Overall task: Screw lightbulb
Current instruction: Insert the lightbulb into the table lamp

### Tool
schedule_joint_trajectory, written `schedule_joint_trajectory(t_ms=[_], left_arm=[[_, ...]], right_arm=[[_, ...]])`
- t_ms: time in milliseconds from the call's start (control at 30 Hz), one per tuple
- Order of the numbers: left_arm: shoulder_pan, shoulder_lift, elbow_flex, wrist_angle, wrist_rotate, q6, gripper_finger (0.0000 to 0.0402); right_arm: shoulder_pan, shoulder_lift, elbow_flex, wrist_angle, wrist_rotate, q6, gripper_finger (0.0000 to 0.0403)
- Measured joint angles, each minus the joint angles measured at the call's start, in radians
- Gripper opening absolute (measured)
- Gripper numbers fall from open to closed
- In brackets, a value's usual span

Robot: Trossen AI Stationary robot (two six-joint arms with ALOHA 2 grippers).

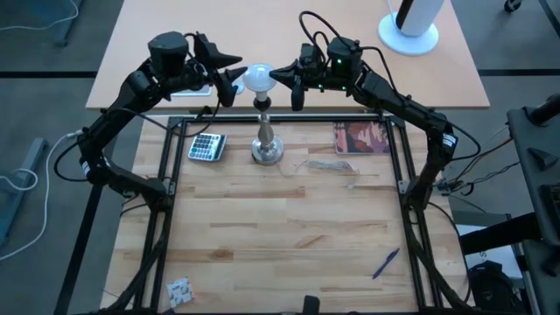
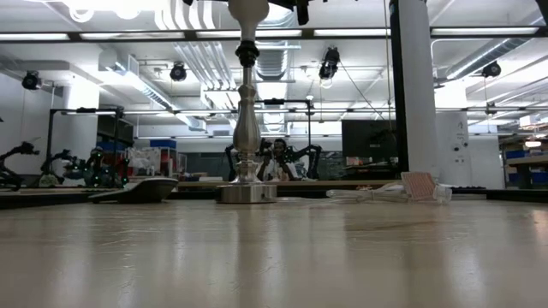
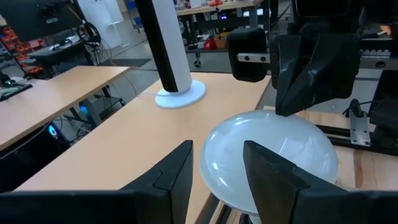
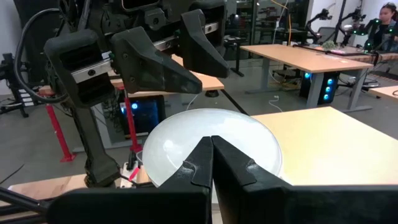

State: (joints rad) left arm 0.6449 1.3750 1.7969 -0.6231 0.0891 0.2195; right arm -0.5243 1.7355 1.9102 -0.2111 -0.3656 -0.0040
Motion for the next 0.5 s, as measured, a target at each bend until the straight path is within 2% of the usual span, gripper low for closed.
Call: schedule_joint_trajectory(t_ms=[167, 500], left_arm=[[0.000, 0.000, 0.000, 0.057, 0.000, -0.018, 0.0122], [-0.003, -0.086, 0.002, 0.369, 0.006, -0.150, 0.0109]], right_arm=[[0.000, 0.000, 0.000, 0.004, 0.000, 0.003, 0.0000], [0.000, 0.000, 0.000, 0.006, -0.001, 0.004, 0.0000]])
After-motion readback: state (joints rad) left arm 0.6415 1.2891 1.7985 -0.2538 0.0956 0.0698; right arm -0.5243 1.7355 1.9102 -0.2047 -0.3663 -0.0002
